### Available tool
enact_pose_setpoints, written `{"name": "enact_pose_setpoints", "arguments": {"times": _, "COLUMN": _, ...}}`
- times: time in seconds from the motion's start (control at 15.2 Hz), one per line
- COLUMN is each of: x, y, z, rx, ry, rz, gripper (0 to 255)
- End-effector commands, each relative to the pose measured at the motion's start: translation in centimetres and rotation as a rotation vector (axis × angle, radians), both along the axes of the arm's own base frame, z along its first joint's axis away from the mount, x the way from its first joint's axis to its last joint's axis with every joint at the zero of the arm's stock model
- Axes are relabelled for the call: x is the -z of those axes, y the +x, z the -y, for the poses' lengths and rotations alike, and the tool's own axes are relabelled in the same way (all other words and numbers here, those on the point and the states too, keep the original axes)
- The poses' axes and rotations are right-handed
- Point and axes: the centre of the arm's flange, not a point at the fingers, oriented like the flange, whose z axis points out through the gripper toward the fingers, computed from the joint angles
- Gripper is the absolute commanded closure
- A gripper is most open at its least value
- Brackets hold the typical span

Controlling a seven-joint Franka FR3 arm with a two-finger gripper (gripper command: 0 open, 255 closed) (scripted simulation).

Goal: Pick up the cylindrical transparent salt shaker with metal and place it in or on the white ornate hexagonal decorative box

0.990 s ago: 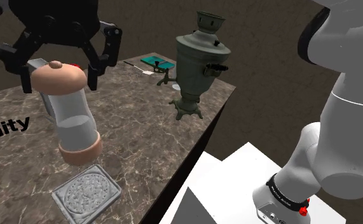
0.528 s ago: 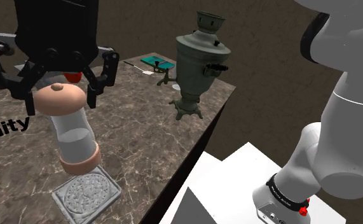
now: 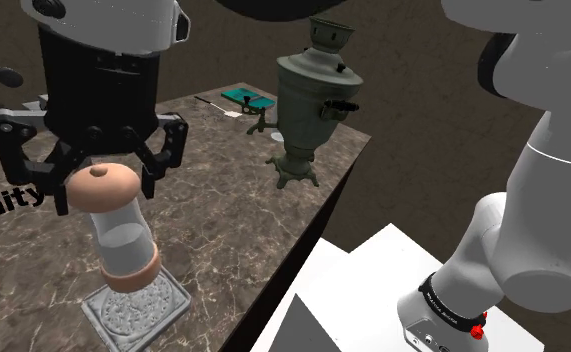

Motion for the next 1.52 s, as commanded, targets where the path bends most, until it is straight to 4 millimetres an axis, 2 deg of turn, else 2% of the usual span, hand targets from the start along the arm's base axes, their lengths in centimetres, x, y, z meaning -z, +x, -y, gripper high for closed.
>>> {"name": "enact_pose_setpoints", "arguments": {"times": 0.0, "x": 1.1, "y": 0.0, "z": 0.0, "rx": 0.000, "ry": 0.001, "rz": 0.000, "gripper": 255}}
{"name": "enact_pose_setpoints", "arguments": {"times": 0.66, "x": 6.2, "y": 0.0, "z": 0.0, "rx": 0.000, "ry": 0.001, "rz": 0.000, "gripper": 255}}
{"name": "enact_pose_setpoints", "arguments": {"times": 1.12, "x": 6.2, "y": 0.0, "z": 0.0, "rx": 0.000, "ry": 0.001, "rz": 0.000, "gripper": 255}}
{"name": "enact_pose_setpoints", "arguments": {"times": 1.19, "x": 6.2, "y": 0.0, "z": 0.0, "rx": 0.000, "ry": 0.001, "rz": 0.000, "gripper": 0}}
{"name": "enact_pose_setpoints", "arguments": {"times": 1.45, "x": 6.2, "y": 0.0, "z": 0.0, "rx": 0.000, "ry": 0.001, "rz": 0.000, "gripper": 0}}
